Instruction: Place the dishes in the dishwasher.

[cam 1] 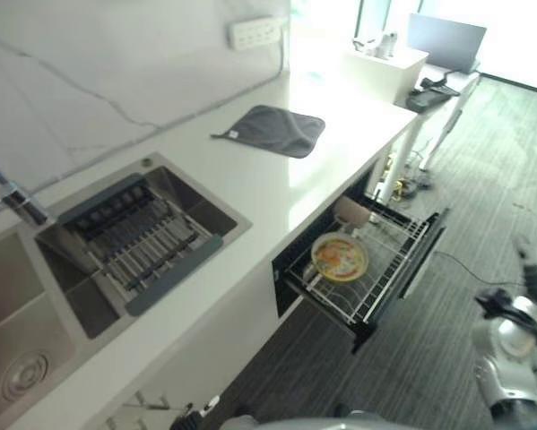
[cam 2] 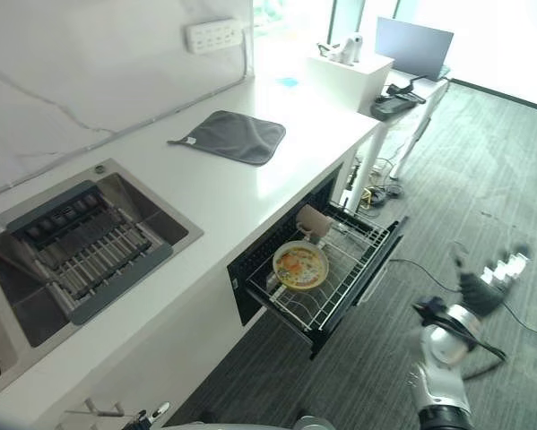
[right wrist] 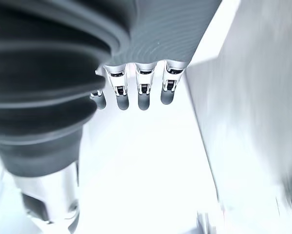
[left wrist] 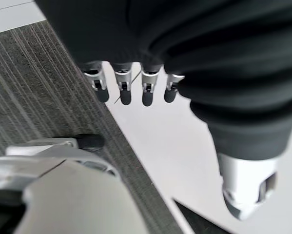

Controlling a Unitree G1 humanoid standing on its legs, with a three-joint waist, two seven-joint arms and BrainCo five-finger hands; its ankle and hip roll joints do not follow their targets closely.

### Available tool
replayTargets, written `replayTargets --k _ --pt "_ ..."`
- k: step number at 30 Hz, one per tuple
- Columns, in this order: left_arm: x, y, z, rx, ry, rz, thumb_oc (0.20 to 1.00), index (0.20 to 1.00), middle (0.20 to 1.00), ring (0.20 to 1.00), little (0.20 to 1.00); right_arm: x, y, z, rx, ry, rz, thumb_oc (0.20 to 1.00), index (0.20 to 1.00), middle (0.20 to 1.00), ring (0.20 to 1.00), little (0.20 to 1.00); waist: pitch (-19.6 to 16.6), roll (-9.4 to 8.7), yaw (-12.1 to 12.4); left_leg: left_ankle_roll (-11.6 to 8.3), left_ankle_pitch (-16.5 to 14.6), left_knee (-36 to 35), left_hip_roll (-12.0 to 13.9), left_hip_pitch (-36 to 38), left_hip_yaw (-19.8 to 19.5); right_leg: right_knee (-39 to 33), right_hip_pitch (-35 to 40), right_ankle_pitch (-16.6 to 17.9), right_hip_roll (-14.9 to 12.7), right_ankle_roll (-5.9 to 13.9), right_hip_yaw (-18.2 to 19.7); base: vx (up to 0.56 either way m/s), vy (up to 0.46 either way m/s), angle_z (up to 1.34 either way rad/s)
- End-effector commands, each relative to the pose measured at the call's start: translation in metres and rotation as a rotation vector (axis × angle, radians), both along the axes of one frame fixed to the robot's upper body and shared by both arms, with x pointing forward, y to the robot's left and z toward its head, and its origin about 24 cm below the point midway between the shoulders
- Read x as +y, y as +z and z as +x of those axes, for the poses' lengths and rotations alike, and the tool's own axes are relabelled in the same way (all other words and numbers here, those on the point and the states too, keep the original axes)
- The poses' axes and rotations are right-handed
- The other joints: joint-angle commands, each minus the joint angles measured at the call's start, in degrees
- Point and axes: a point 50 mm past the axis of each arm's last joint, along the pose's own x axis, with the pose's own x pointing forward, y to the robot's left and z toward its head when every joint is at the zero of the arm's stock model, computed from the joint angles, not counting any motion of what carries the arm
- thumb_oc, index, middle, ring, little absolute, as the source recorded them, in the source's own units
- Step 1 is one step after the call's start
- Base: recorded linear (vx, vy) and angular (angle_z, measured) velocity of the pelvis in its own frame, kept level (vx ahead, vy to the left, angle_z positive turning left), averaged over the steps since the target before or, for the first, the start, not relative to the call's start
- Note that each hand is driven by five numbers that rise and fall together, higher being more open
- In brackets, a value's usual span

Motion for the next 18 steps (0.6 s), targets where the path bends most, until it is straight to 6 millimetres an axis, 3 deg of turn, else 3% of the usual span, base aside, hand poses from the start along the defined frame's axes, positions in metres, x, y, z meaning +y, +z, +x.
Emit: replayTargets --k 1,4,7,11,13,18 --pt "0.0 -0.002 0.006 0.02 -0.046 0.005 1.0 1.0 1.0 1.0 1.0 -0.016 0.005 0.003 -0.159 -0.074 0.109 1.0 1.0 1.0 1.0 1.0 2.82 1.21 0.98 1.47 -3.48 3.13 -0.09 -1.1 0.34 7.22 0.82 -6.66 -0.67 -1.02 -4.82 0.13 -0.128 -0.04" --pt "0.001 -0.001 0.01 0.031 -0.083 0.02 1.0 1.0 1.0 1.0 1.0 -0.023 -0.033 -0.014 -0.083 -0.14 0.257 1.0 1.0 1.0 1.0 1.0 2.93 1.65 0.83 1.34 -3.78 3.85 0.13 -1.18 0.21 8.54 0.62 -7.5 -0.71 -1.42 -5.08 0.04 -0.08 0.0" --pt "0.001 -0.001 0.017 0.021 -0.087 0.024 1.0 1.0 1.0 1.0 1.0 -0.014 -0.064 -0.025 0.001 -0.153 0.348 1.0 1.0 1.0 1.0 1.0 3.44 2.44 0.65 1.58 -3.95 4.39 -0.08 -1.15 -0.71 10.62 0.38 -8.75 -0.48 -2.17 -4.6 0.01 -0.053 0.04" --pt "-0.001 0.002 0.033 0.015 -0.29 0.088 1.0 1.0 1.0 1.0 1.0 0.001 -0.096 -0.029 0.056 -0.093 0.487 1.0 1.0 1.0 1.0 1.0 3.75 3.23 0.6 1.38 -4.03 5.28 -0.35 -1.27 -2.07 11.69 0.43 -9.54 0.03 -2.88 -3.85 0.01 -0.064 0.04" --pt "-0.011 0.001 0.041 0.011 -0.347 0.088 1.0 1.0 1.0 1.0 1.0 0.017 -0.11 -0.018 0.084 0.077 0.554 1.0 1.0 1.0 1.0 1.0 3.98 4.05 1.03 1.31 -4.2 5.81 -0.91 -1.17 -3.42 11.61 1.2 -9.89 0.07 -3.31 -3.86 0.03 -0.07 0.05" --pt "-0.016 0.0 0.041 0.023 -0.36 0.057 1.0 1.0 1.0 1.0 1.0 0.044 -0.11 0.016 0.035 0.397 0.624 1.0 1.0 1.0 1.0 1.0 3.73 5.26 2.37 0.91 -4.52 7.47 -1.7 -2.01 -4.71 11.87 1.53 -10.36 -0.81 -3.76 -5.31 0.05 -0.035 0.25"
